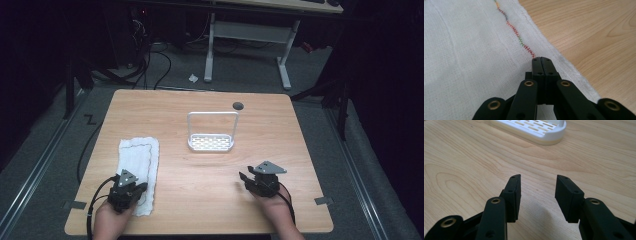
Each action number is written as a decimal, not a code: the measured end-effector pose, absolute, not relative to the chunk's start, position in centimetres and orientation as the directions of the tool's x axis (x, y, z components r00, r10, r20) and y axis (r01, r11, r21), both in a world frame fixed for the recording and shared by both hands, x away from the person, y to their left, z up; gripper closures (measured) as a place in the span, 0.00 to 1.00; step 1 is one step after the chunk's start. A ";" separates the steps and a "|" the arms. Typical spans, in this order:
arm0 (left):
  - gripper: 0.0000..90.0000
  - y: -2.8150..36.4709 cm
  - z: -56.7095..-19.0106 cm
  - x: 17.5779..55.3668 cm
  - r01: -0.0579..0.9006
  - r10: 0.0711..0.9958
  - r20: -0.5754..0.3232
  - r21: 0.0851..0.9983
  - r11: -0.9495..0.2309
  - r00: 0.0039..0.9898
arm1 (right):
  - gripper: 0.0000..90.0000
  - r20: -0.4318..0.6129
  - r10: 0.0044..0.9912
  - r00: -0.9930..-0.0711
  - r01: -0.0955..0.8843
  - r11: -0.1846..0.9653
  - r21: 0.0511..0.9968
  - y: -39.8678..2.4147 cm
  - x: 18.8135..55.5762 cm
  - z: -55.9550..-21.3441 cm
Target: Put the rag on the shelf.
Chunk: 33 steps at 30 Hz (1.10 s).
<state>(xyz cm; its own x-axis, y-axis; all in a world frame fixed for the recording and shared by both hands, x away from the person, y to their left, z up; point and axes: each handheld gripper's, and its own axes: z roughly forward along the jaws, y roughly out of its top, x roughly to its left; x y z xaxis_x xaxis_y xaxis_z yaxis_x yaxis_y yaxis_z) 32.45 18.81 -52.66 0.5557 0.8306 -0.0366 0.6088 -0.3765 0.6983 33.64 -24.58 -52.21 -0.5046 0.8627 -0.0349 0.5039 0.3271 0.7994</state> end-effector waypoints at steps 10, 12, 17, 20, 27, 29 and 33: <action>1.00 16.0 -52.7 30.6 0.569 0.764 -0.051 0.699 -0.432 0.643 | 0.63 -0.039 0.847 -0.531 0.493 0.346 0.799 -23.9 33.6 -52.2; 1.00 15.2 -52.7 30.3 0.568 0.743 -0.071 0.695 -0.441 0.665 | 0.63 -0.037 0.845 -0.533 0.492 0.345 0.799 -23.9 33.6 -52.2; 1.00 13.3 -52.7 29.2 0.549 0.684 -0.104 0.688 -0.475 0.722 | 0.63 -0.016 0.849 -0.528 0.506 0.330 0.797 -24.0 33.5 -52.2; 1.00 12.4 -52.7 28.7 0.544 0.652 -0.131 0.684 -0.486 0.747 | 0.62 -0.019 0.845 -0.534 0.500 0.334 0.799 -24.0 33.5 -52.2; 0.87 15.0 -50.8 29.5 0.555 0.686 -0.195 0.752 -0.354 0.701 | 0.62 -0.013 0.845 -0.535 0.501 0.330 0.800 -24.0 33.5 -52.2; 0.88 16.8 -51.0 30.3 0.568 0.754 -0.154 0.755 -0.327 0.639 | 0.62 -0.013 0.845 -0.535 0.501 0.329 0.800 -24.0 33.6 -52.2; 1.00 18.3 -52.7 31.4 0.629 0.798 -0.134 0.696 -0.347 0.588 | 0.62 -0.012 0.841 -0.541 0.501 0.333 0.799 -23.9 33.8 -52.3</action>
